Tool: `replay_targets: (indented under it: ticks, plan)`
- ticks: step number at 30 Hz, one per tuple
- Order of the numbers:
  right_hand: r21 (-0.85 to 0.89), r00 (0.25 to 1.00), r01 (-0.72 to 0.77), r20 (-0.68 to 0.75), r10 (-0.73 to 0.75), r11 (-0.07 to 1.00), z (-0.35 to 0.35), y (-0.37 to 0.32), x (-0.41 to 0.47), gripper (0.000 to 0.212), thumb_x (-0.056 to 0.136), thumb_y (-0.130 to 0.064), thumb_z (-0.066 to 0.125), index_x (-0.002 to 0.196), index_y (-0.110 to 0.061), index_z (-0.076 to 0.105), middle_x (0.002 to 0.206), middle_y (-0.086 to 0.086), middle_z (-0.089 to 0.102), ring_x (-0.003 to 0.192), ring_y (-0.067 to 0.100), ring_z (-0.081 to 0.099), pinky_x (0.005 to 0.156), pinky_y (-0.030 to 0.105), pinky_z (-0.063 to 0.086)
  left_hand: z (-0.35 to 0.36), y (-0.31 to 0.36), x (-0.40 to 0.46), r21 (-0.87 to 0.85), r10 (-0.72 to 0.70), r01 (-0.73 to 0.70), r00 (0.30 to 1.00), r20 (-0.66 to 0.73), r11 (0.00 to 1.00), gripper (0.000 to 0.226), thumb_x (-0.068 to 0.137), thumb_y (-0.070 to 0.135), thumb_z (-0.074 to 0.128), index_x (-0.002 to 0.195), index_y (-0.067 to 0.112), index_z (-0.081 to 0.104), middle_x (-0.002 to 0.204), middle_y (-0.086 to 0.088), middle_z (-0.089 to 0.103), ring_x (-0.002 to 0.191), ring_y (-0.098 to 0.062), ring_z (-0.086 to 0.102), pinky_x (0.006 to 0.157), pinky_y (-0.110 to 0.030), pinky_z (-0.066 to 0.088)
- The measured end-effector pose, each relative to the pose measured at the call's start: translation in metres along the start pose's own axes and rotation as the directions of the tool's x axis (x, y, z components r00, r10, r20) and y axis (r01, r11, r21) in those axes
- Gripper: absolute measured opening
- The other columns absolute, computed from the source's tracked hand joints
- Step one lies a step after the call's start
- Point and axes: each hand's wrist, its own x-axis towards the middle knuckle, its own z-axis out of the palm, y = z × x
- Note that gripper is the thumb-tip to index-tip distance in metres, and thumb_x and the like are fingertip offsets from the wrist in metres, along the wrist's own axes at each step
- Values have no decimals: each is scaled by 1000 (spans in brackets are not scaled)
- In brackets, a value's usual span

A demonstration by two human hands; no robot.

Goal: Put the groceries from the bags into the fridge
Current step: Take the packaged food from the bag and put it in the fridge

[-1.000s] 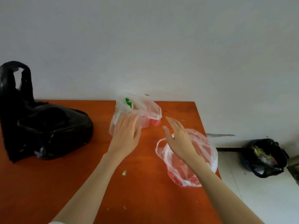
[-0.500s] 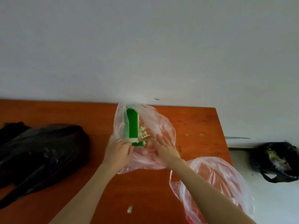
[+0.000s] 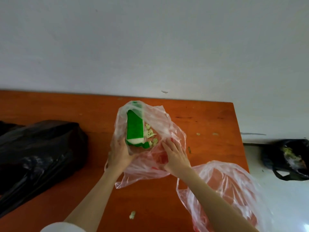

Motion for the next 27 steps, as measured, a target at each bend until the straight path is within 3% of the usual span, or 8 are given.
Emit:
replay_targets:
  ticks: [3,5,8,13,18,21,24,27]
  plan:
    - [87,998,-5,-55,10,996,6,-8,-15,61,89,-39,54,144,-23,33,155,-3,22,145,20,3,118,46,9,16,-9,-17,34,14,-14,1000,-14,999,93,71,38,75,143,18,19,153,-9,14,140,-30,22,106,-54,34]
    - [111,953,6,-302,28,994,9,-18,-24,32,88,-29,58,118,-18,62,134,1,54,136,29,32,107,53,31,24,-14,-29,33,22,-21,1000,-20,999,86,78,29,70,145,20,16,155,-7,9,141,-30,19,108,-53,30]
    - [165,818,106,-575,8,981,12,-35,-25,16,80,-12,68,96,-9,70,99,6,67,102,32,59,81,47,53,31,-18,-41,45,59,-57,997,-45,997,83,81,30,66,146,23,15,155,-3,11,139,-29,26,104,-51,37]
    - [423,957,-142,-170,233,895,0,-58,-6,31,94,-27,50,120,-9,54,113,8,58,102,25,58,80,33,46,31,-15,-51,76,63,-53,987,-147,996,78,79,35,68,143,25,25,149,-7,26,137,-29,26,103,-46,32]
    - [479,962,-143,-139,235,866,-9,-68,2,8,93,-11,45,90,-7,52,74,2,55,61,19,54,49,25,38,26,-15,-50,80,87,-75,985,-150,994,78,80,45,64,144,26,24,147,-9,28,138,-29,22,106,-48,25]
    - [602,979,-41,-135,153,797,-22,-73,-7,21,92,-3,46,73,-12,45,61,-1,47,44,8,42,37,14,30,15,-12,-51,140,163,-136,966,-200,981,81,72,48,72,140,23,36,143,-14,36,132,-34,33,99,-53,31]
    - [678,972,46,-201,125,734,-42,-79,-16,27,91,-4,52,66,-14,47,61,8,56,49,9,53,43,13,37,-2,-7,-53,253,230,-144,907,-354,957,76,60,48,80,126,22,53,123,-18,52,112,-38,50,82,-57,44]
    - [706,965,102,-242,104,701,-61,-84,-20,26,91,-10,55,67,-18,49,77,16,69,65,23,64,55,25,49,-25,0,-53,280,272,-145,823,-499,949,51,66,43,75,113,25,62,125,-13,50,113,-32,39,84,-54,39]
